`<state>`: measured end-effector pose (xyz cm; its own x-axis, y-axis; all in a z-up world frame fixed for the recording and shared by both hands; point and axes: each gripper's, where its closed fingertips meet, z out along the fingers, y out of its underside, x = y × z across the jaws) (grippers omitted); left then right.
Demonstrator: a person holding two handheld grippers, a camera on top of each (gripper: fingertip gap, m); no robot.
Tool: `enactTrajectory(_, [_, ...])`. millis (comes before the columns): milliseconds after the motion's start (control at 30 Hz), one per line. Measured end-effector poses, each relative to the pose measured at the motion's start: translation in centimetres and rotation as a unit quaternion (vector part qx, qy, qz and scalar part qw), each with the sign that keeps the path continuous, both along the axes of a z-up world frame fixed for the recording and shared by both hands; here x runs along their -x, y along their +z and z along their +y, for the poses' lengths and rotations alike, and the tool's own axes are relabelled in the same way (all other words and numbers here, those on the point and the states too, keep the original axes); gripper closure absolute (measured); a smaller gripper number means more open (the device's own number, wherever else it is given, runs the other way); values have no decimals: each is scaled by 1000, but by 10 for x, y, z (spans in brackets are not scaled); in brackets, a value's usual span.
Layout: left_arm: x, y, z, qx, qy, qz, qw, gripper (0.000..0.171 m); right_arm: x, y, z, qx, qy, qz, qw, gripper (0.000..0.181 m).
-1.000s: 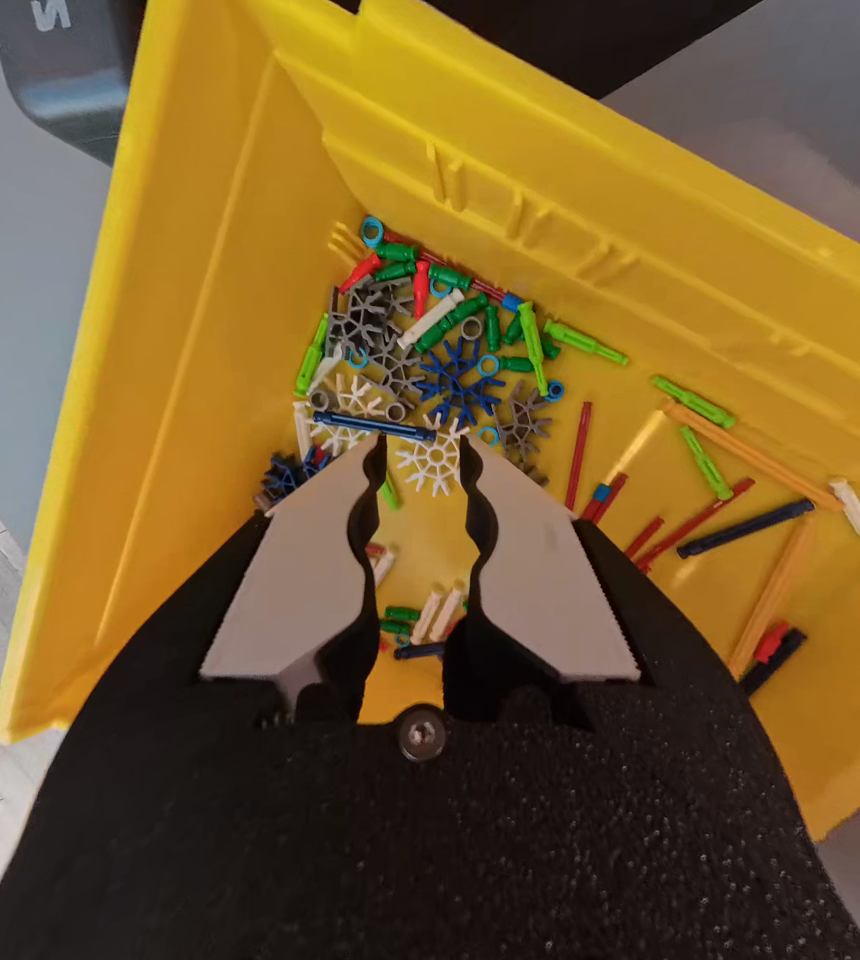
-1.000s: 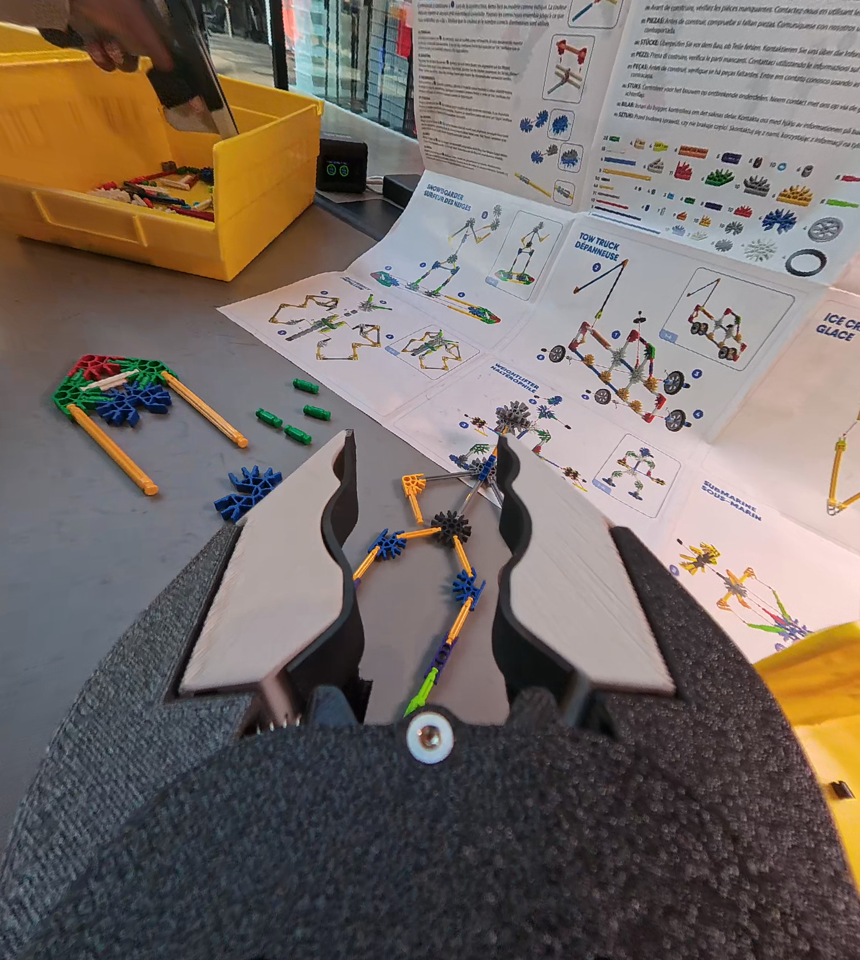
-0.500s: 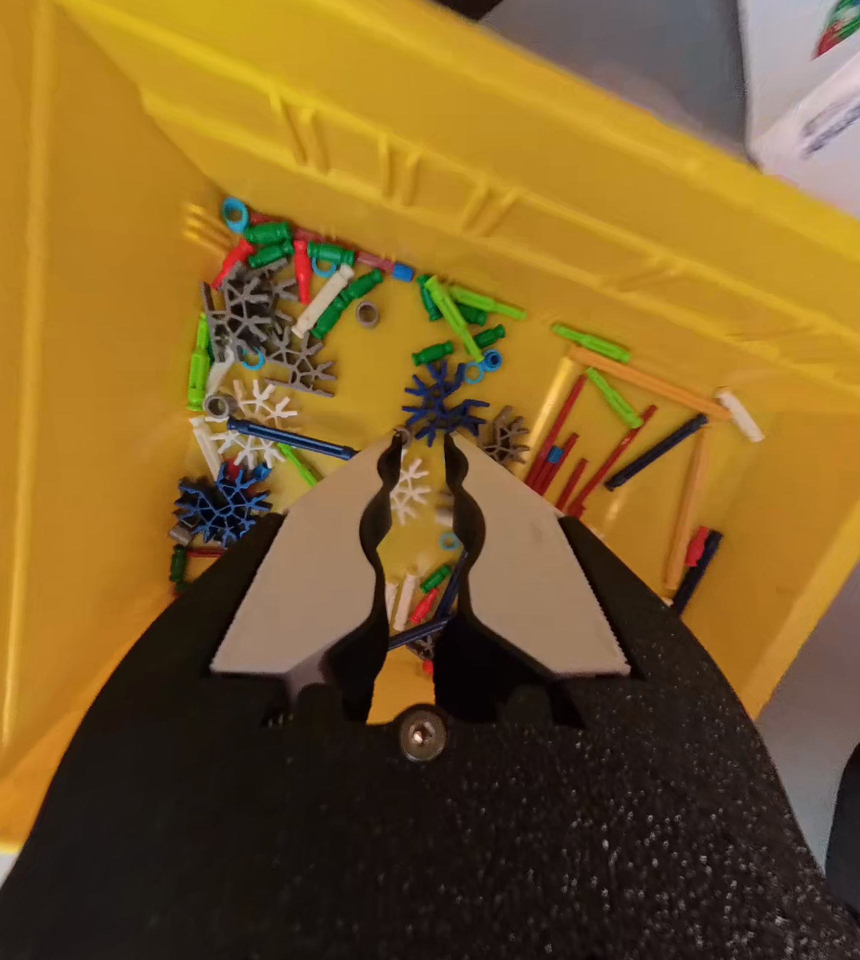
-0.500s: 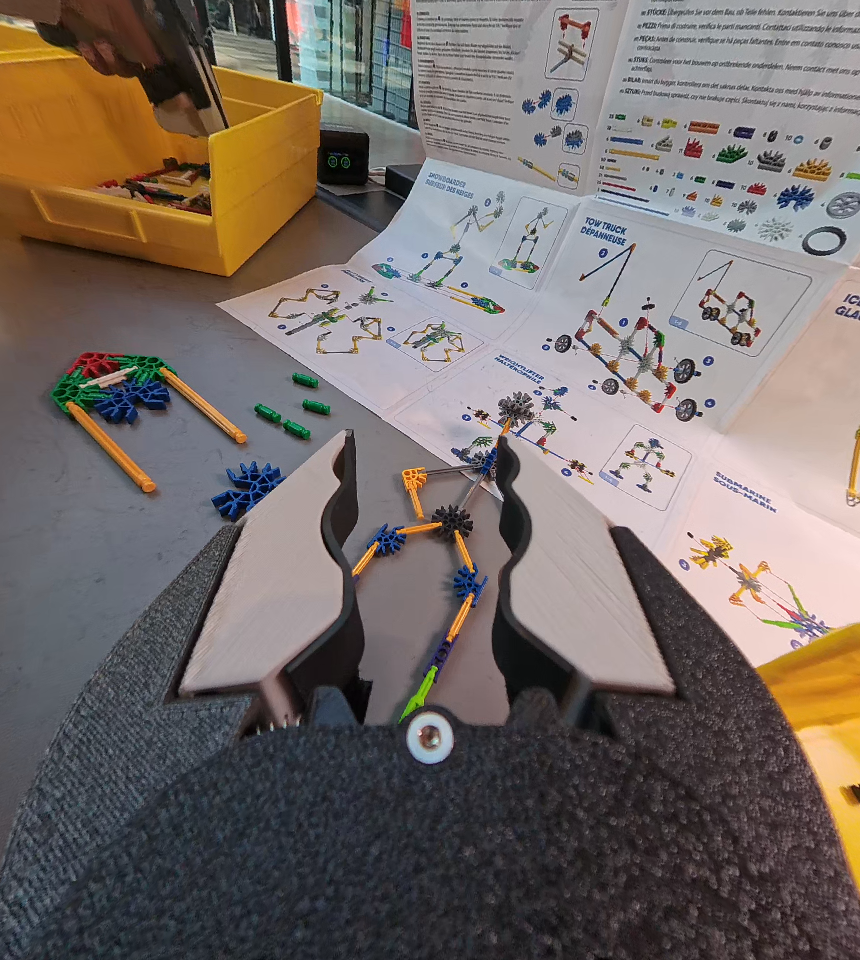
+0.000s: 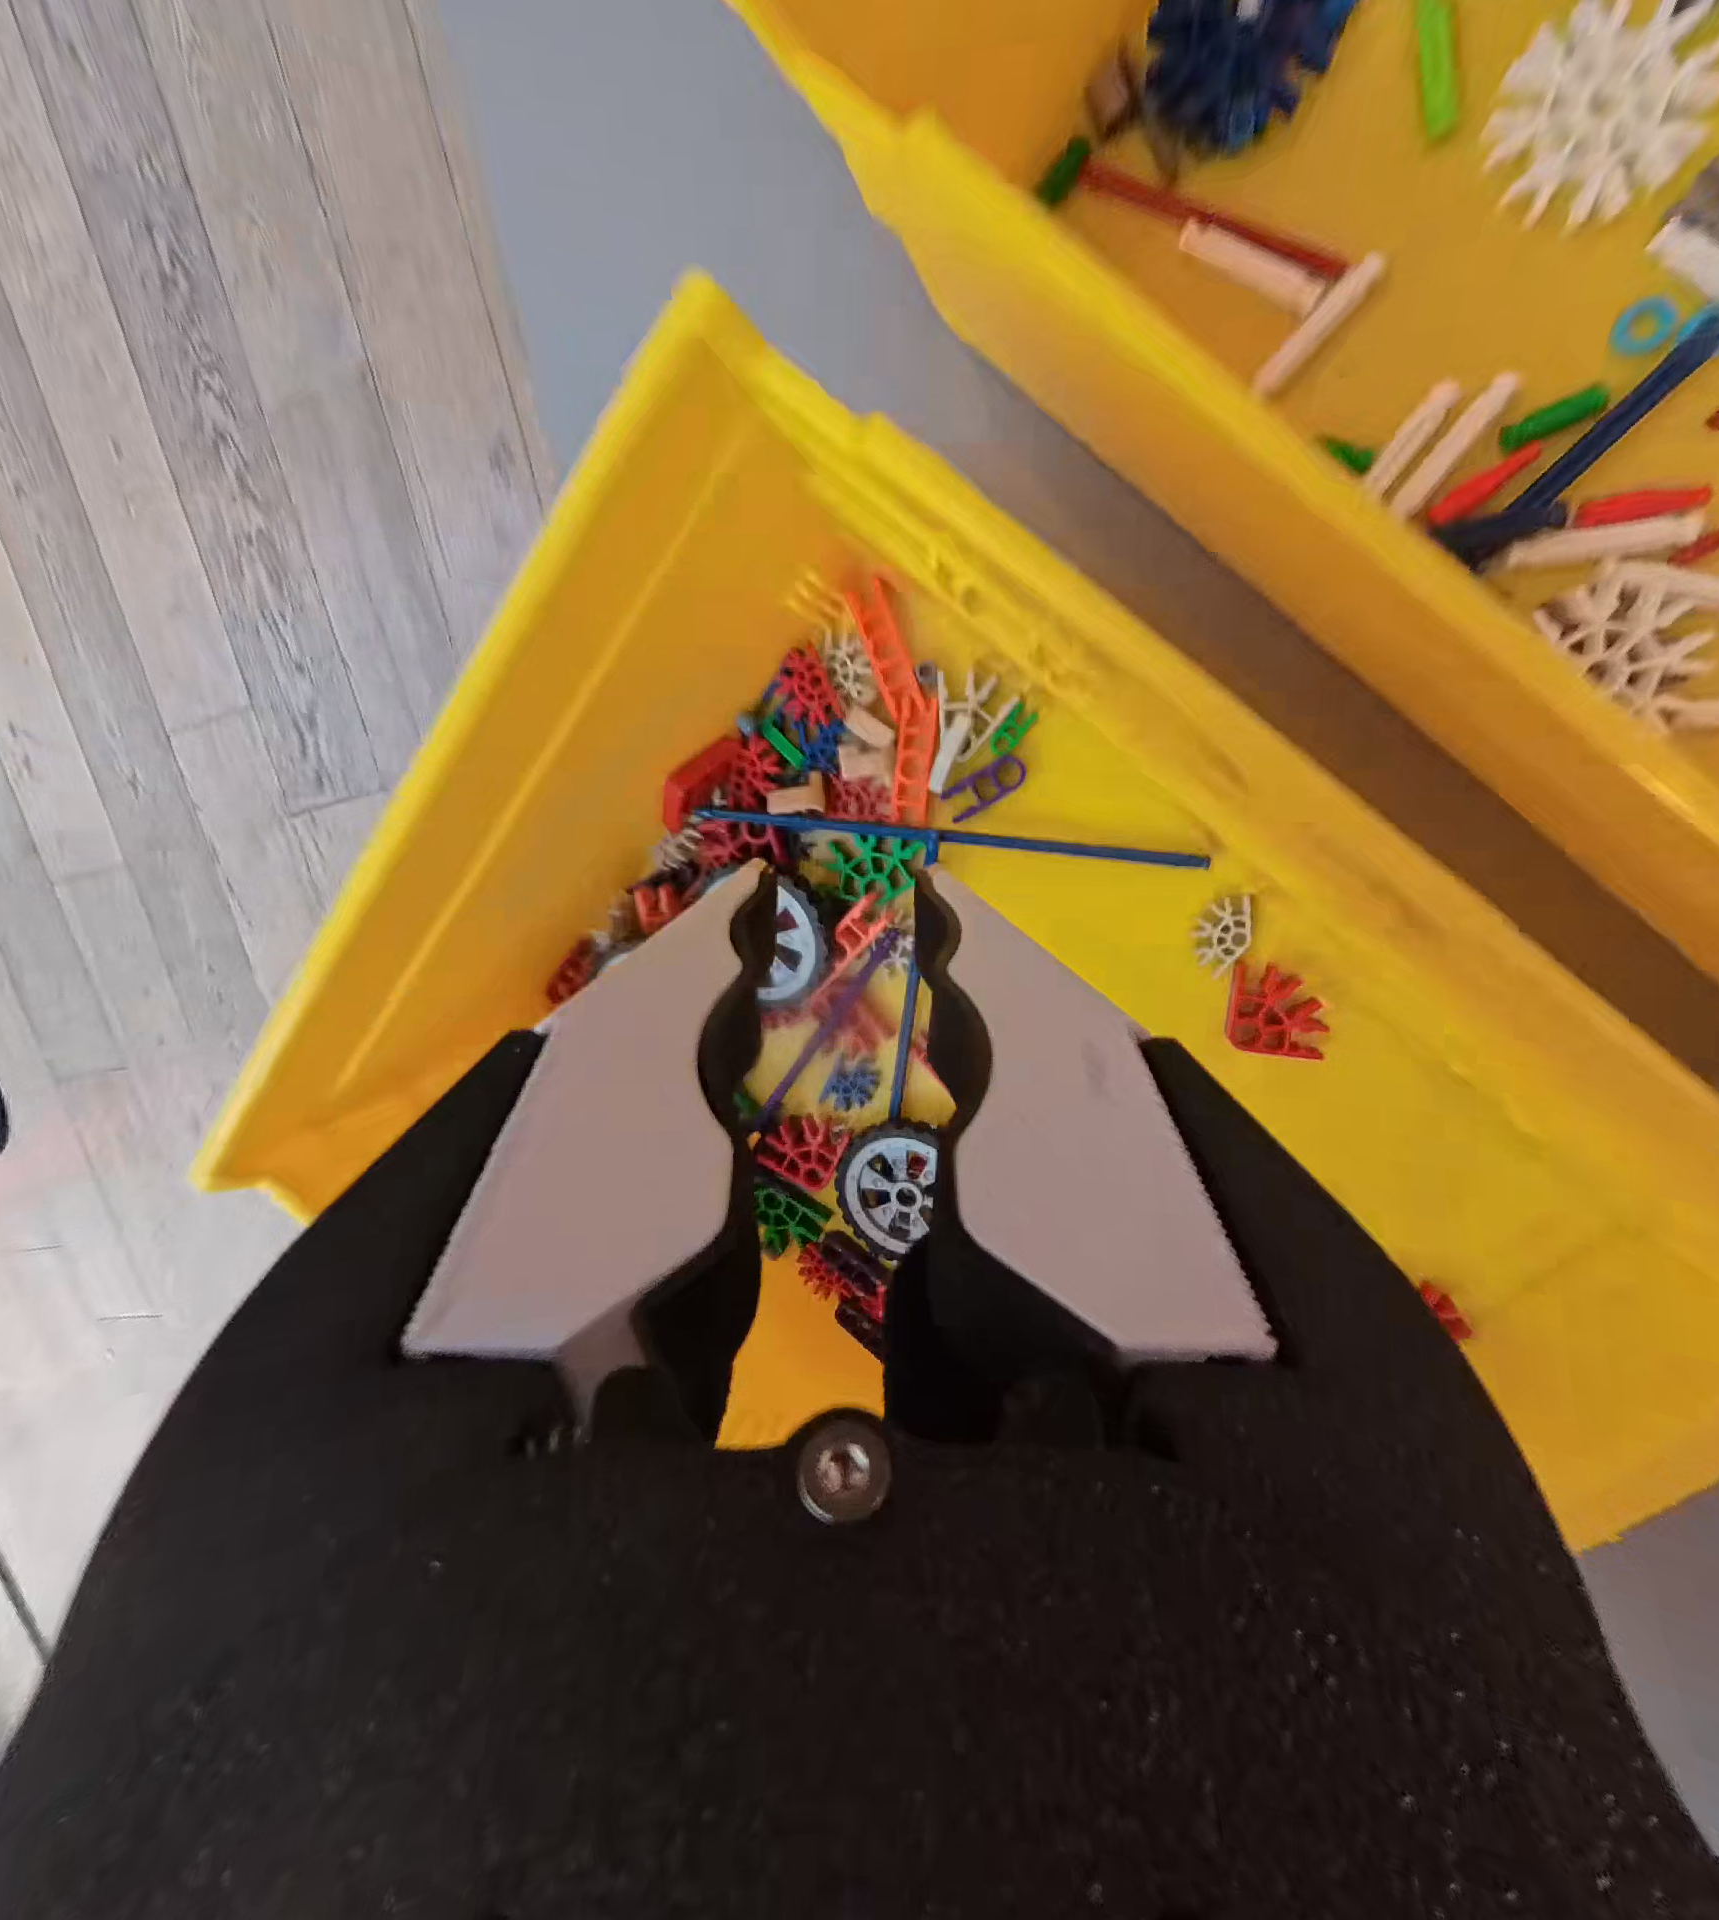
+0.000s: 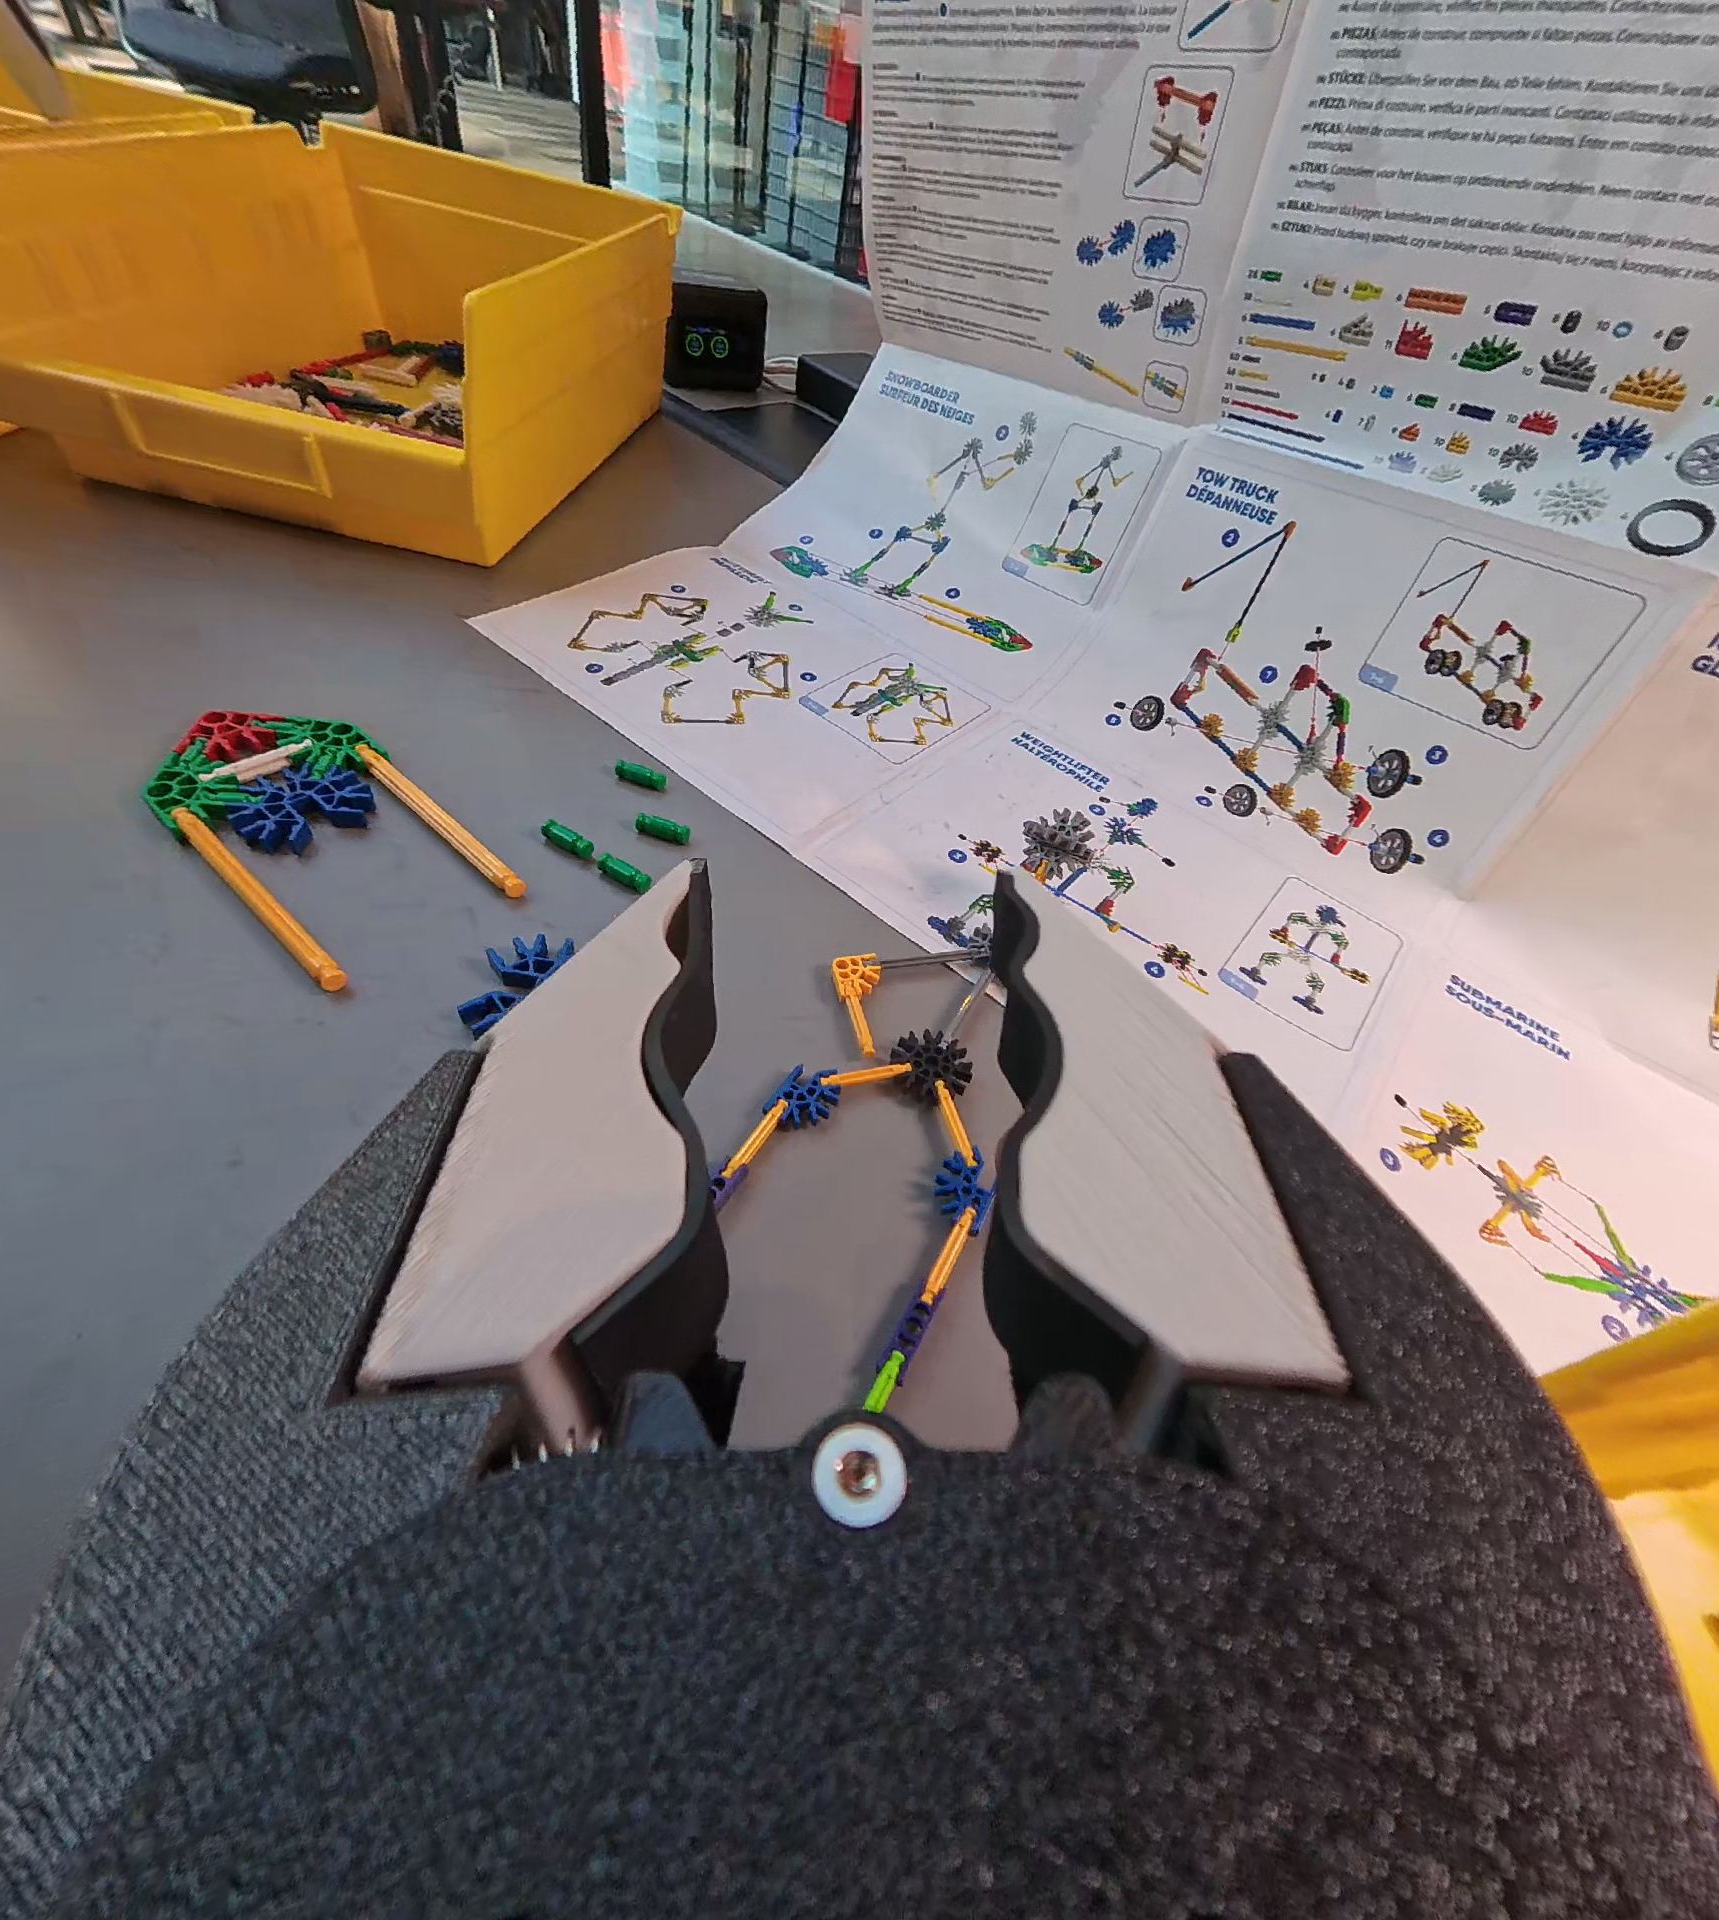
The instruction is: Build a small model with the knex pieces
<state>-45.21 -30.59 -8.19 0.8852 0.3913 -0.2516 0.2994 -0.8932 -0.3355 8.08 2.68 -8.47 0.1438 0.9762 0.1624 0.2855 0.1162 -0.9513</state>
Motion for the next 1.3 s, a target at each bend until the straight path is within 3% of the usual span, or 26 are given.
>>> enactTrajectory(133, [1,-51,-18,2,16,-31,999,153,0,-3,2,-3,-7,-5,1000,128])
enactTrajectory(267, [12,-72,-17,-1,21,-28,999,158,2,-4,2,-15,-12,-9,1000,129])
enactTrajectory(433, [13,-78,-14,4,-7,-27,1000,169,3,-4,1,-20,-14,-10,1000,129])
enactTrajectory(533, [-2,-78,-18,13,-23,-69,997,170,3,-4,1,-18,-13,-9,1000,129])
enactTrajectory(633, [-25,-76,-24,16,-44,-138,989,134,3,-4,1,-17,-11,-8,1000,129])
enactTrajectory(767, [-28,-73,-27,6,-54,-144,988,132,3,-5,0,-16,-8,-9,1000,129])
enactTrajectory(933, [-60,-71,-17,-14,-122,-183,975,132,3,-5,1,-17,-12,-10,1000,129])
enactTrajectory(1133, [-91,-67,-19,-5,-189,-159,969,137,3,-6,2,-18,-14,-13,1000,129])
enactTrajectory(1300, [-92,-82,-30,28,-189,-142,971,134,5,-7,-1,-24,-10,-16,1000,129])
